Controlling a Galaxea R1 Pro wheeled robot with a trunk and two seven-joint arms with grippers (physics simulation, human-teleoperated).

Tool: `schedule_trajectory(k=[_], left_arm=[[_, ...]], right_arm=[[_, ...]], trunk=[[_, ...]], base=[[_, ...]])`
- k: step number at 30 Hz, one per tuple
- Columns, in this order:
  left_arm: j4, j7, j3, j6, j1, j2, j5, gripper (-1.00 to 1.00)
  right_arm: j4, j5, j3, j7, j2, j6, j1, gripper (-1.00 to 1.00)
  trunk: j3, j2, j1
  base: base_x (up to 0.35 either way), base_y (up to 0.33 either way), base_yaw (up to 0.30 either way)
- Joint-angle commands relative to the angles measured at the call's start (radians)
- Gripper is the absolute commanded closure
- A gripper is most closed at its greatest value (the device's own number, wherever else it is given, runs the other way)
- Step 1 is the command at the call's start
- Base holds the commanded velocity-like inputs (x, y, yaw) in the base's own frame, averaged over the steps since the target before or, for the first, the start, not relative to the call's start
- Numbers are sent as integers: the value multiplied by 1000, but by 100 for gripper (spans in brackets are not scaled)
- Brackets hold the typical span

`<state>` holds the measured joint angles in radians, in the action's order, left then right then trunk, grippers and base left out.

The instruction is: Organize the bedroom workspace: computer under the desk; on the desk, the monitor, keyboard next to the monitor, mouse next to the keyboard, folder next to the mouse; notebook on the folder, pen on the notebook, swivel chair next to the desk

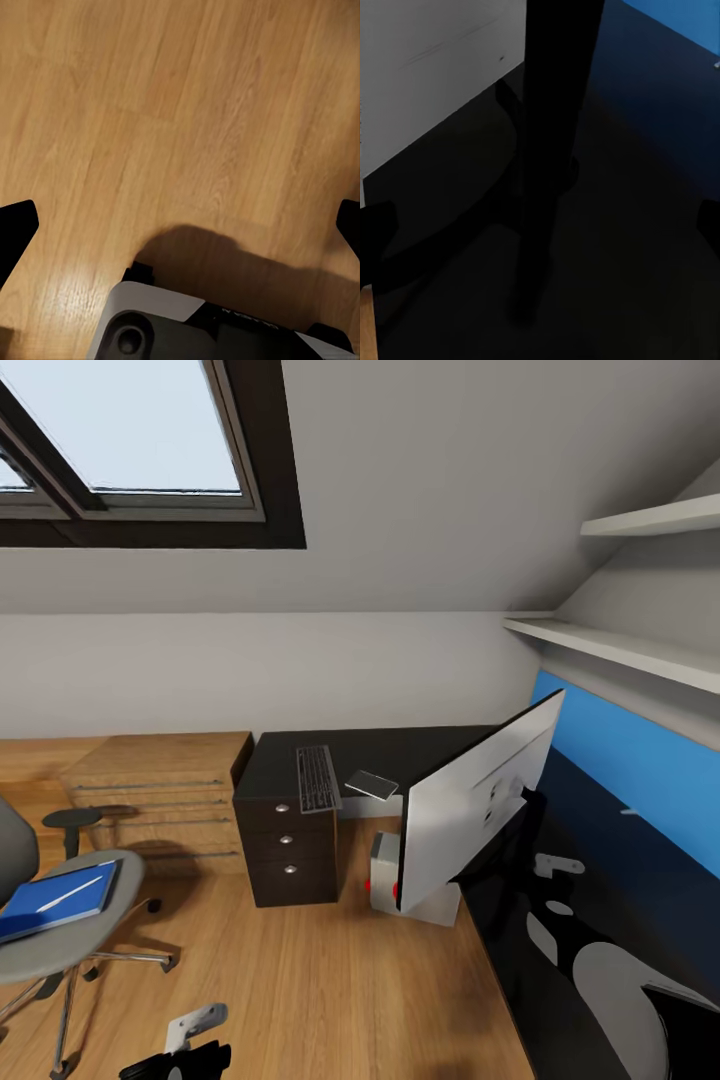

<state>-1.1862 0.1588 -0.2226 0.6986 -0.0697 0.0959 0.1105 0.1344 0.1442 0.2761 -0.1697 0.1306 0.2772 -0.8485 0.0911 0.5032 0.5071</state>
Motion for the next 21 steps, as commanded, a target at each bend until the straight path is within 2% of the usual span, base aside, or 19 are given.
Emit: schedule_trajectory(k=[1,7,14,21], left_arm=[[5,7,-1,4,-1,0,10,-100],[6,7,0,4,-1,-1,11,-100],[7,7,0,4,-1,-2,11,-100],[7,7,0,4,-1,-2,11,-100]], right_arm=[[-1,11,8,-3,1,4,-1,-100],[0,12,8,-4,3,5,-1,-100],[-1,12,8,-4,4,5,-1,-100],[-1,13,6,-5,5,5,-1,-100]], trunk=[[2,2,1],[2,2,1],[2,2,1],[2,2,1]], base=[[148,-83,0],[155,-93,0],[30,-12,0],[152,-1,0]])
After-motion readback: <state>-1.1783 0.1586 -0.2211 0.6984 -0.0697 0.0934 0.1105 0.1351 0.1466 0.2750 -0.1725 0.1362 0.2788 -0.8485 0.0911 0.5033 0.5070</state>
